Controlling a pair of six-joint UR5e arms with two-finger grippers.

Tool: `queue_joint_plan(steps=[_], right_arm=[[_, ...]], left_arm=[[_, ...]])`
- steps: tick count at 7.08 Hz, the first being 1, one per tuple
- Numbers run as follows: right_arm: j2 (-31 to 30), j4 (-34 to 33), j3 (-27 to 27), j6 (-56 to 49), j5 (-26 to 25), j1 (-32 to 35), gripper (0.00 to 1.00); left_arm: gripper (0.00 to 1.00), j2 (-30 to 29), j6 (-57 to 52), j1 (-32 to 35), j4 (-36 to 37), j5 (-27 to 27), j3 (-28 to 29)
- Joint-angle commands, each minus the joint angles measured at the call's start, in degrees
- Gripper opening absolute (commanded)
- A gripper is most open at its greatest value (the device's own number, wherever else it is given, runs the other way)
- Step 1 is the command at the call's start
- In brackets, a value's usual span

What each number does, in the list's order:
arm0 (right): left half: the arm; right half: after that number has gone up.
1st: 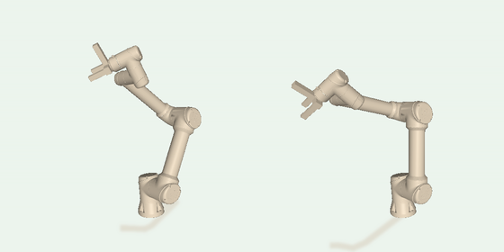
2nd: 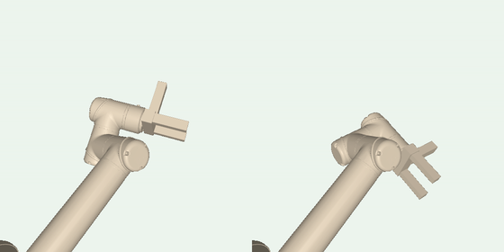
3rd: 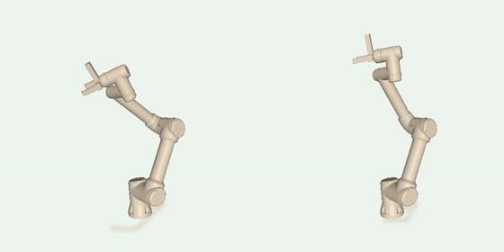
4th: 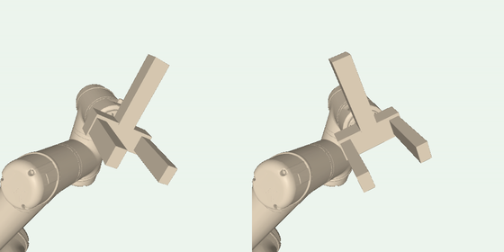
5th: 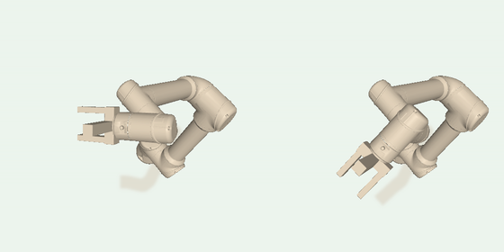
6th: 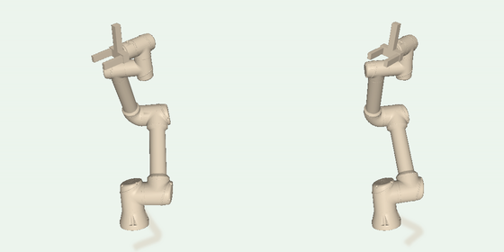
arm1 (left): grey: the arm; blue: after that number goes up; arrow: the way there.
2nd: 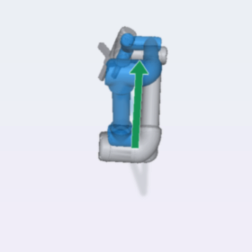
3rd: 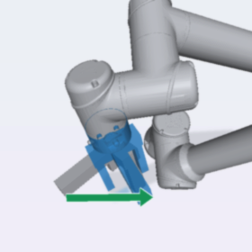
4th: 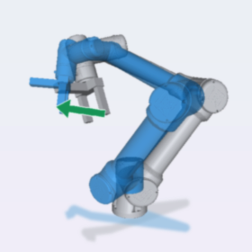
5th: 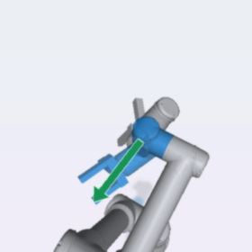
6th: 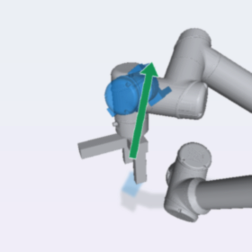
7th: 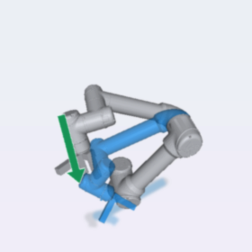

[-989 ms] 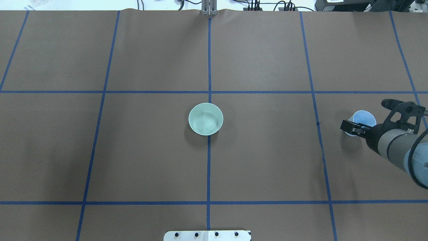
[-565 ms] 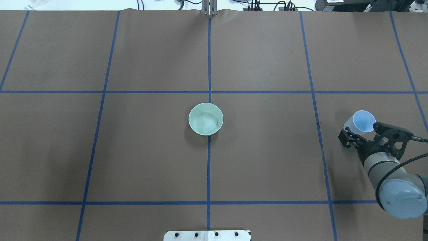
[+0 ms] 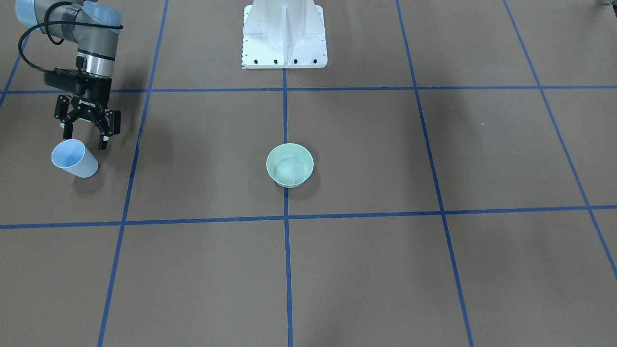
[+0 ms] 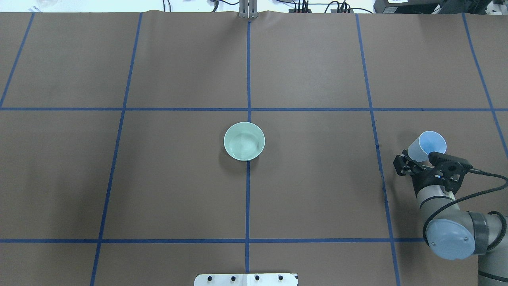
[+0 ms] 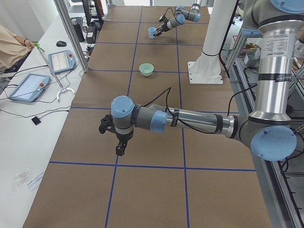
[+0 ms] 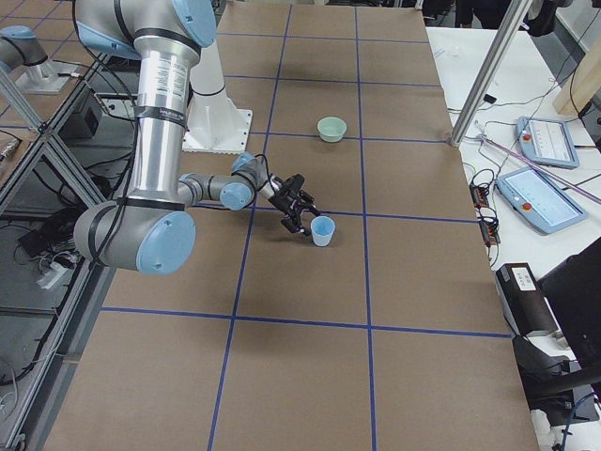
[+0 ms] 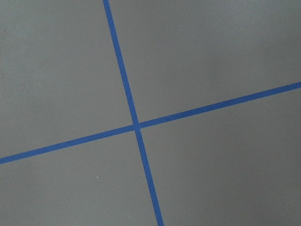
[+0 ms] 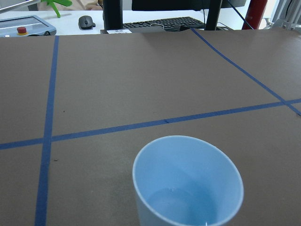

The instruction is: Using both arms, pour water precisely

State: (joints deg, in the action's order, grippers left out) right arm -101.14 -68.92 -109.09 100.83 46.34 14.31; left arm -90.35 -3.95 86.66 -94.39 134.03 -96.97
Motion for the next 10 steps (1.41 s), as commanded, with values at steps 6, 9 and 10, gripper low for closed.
queue_joint_plan(steps=[6, 9, 10], right_arm=[[0.8, 0.0, 4.3, 0.5, -4.5, 1.0, 1.00], [2.5, 0.1, 6.2, 0.5, -4.6, 2.2, 0.99], [3.4, 0.2, 7.6, 0.5, -4.6, 2.6, 0.98]], left_arm=[[1.00, -0.1, 0.1, -0.1, 0.0, 0.0, -0.2], [1.00, -0.1, 0.1, -0.1, 0.0, 0.0, -0.2], [1.00, -0.1, 0.1, -0.2, 0.0, 0.0, -0.3]])
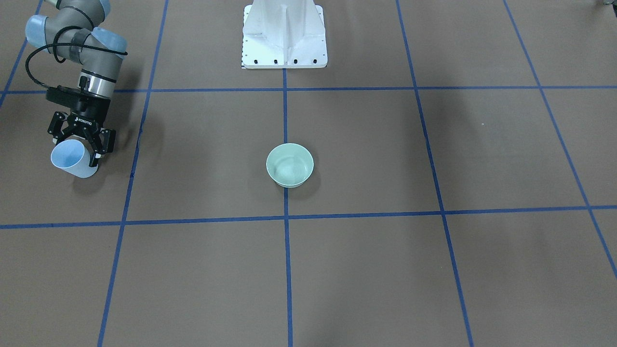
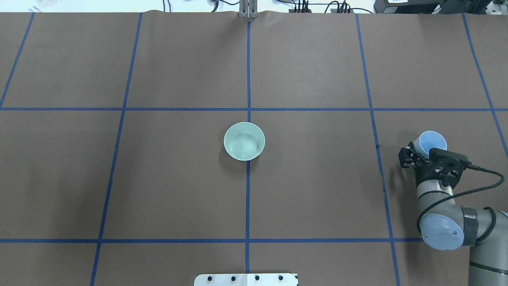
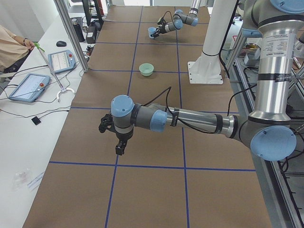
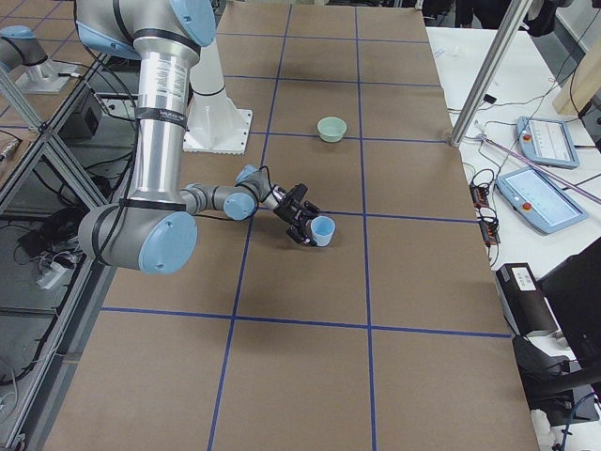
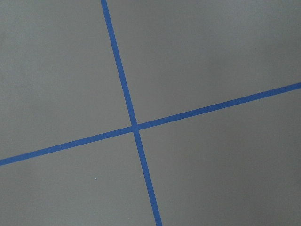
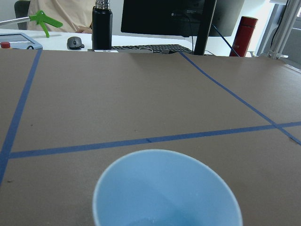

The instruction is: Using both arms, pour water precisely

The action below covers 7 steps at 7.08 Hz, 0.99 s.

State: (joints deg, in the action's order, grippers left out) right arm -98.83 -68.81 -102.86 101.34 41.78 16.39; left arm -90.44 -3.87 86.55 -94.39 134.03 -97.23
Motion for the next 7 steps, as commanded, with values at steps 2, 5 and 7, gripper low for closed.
queue_joint_plan(steps=[2, 5, 7], right_arm=[[1.7, 0.3, 2.1, 0.0, 0.1, 1.5, 0.65], [1.8, 0.5, 2.1, -0.2, 0.1, 3.1, 0.00], [5.5, 0.5, 2.1, -5.2, 0.6, 6.2, 0.00]], left_arm=[[1.00, -0.1, 0.0, -0.1, 0.0, 0.0, -0.1], [1.00, 0.0, 0.3, 0.0, 0.4, 0.1, 0.4], [1.00, 1.3, 0.8, 0.1, 1.1, -0.1, 0.5]])
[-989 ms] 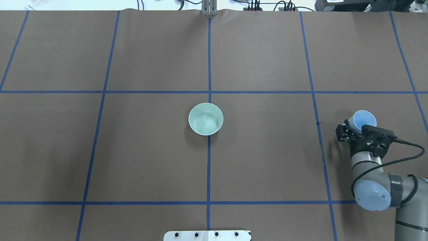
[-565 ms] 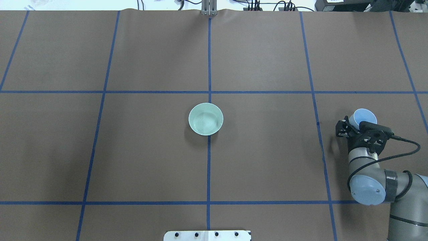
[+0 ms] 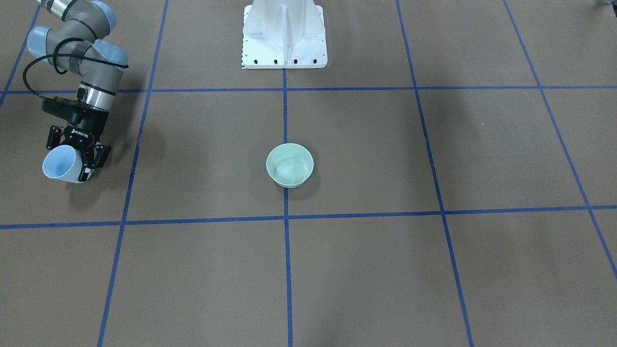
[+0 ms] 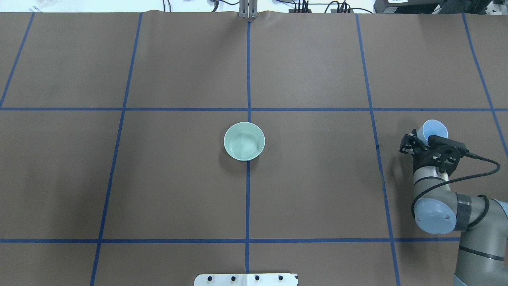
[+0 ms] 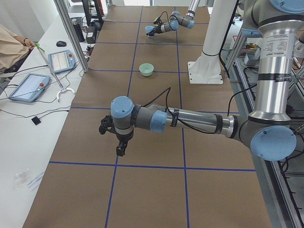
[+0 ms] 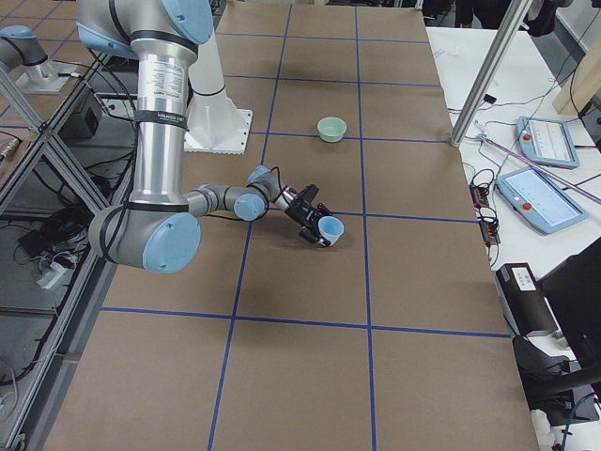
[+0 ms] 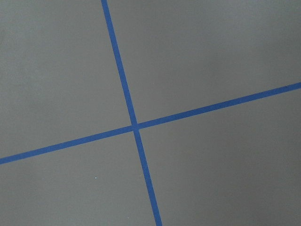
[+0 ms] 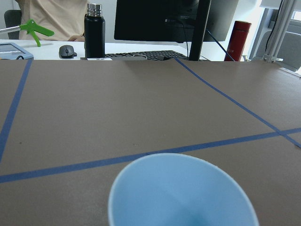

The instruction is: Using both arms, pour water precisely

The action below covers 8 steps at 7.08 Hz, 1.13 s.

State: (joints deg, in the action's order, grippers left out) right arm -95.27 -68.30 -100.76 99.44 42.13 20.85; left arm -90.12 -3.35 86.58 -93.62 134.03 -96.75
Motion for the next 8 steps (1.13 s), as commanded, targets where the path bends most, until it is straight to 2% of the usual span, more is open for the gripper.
queue_joint_plan(steps=[1, 3, 4, 6, 7, 8], right_arm=[[3.5, 0.1, -0.5, -6.5, 0.3, 2.8, 0.00], [7.4, 0.6, -0.8, -14.0, 2.1, 4.1, 0.00], [8.8, 6.7, -0.7, -18.2, 5.5, 4.5, 0.00], [8.1, 22.1, -0.1, -39.5, 8.1, 4.5, 0.00], [8.1, 27.8, 0.1, -46.1, 11.5, 4.5, 0.00], [9.0, 30.7, 0.6, -51.5, 16.3, 4.1, 0.00]], left_arm=[[1.00, 2.2, 0.3, 1.4, 0.3, -0.1, 0.1], [1.00, 3.1, 4.0, 3.1, 0.3, 0.0, 0.4], [1.00, 4.1, 4.5, 4.3, 0.3, 0.0, 0.4], [1.00, 4.2, 4.5, 4.6, 0.3, 0.0, 0.5], [1.00, 4.3, 4.5, 4.6, 0.3, 0.0, 0.5], [1.00, 4.3, 4.5, 4.6, 0.2, 0.0, 0.5]])
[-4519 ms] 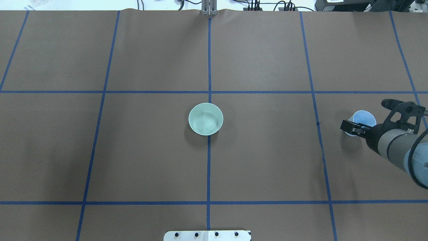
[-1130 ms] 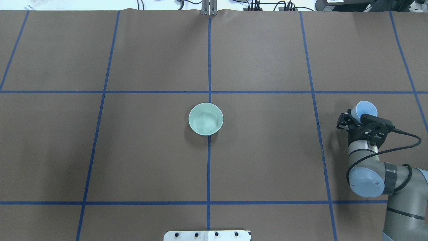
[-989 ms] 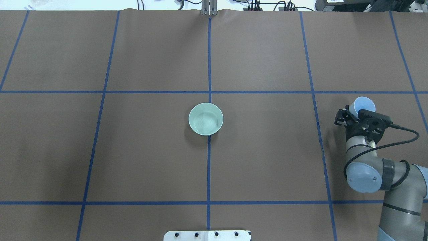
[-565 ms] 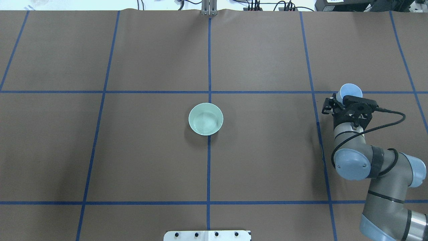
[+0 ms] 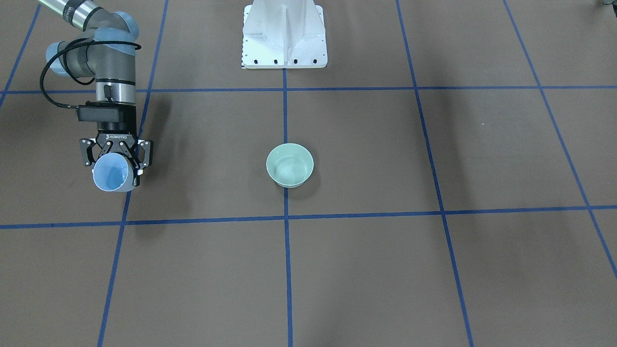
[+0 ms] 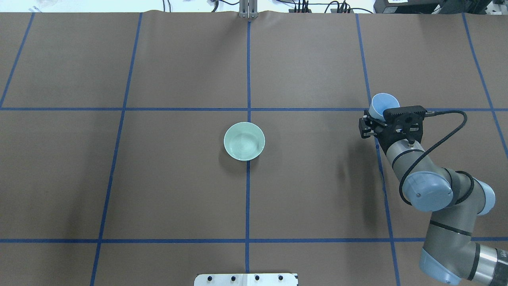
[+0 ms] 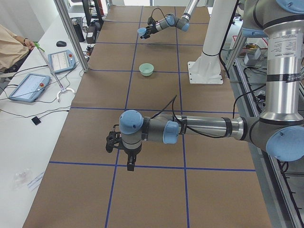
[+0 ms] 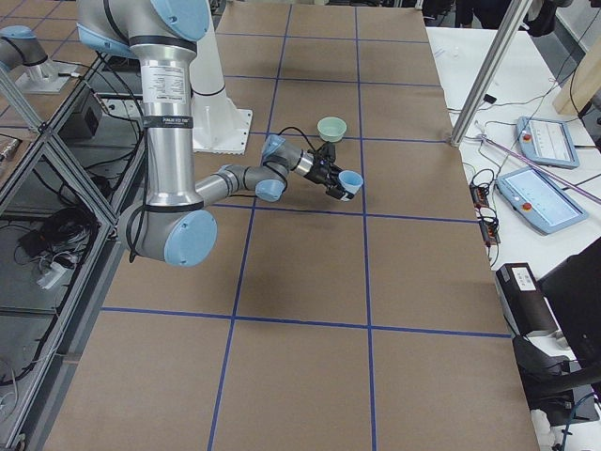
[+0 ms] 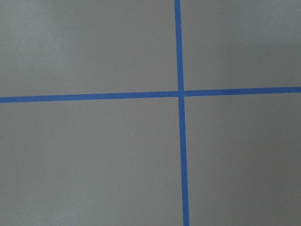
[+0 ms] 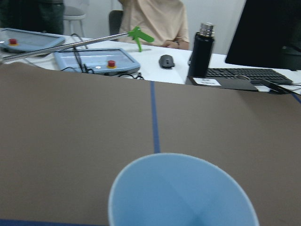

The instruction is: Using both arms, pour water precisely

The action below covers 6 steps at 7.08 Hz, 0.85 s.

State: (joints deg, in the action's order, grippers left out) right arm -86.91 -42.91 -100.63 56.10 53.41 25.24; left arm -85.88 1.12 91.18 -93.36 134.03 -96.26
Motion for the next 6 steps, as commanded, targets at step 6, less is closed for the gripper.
queue_joint_plan(steps=[6], right_arm=[[9.4, 10.5, 2.5, -39.8, 39.8, 5.8, 0.00]], left_arm=[[1.00, -0.2, 0.0, 0.0, -0.2, 0.1, 0.5]])
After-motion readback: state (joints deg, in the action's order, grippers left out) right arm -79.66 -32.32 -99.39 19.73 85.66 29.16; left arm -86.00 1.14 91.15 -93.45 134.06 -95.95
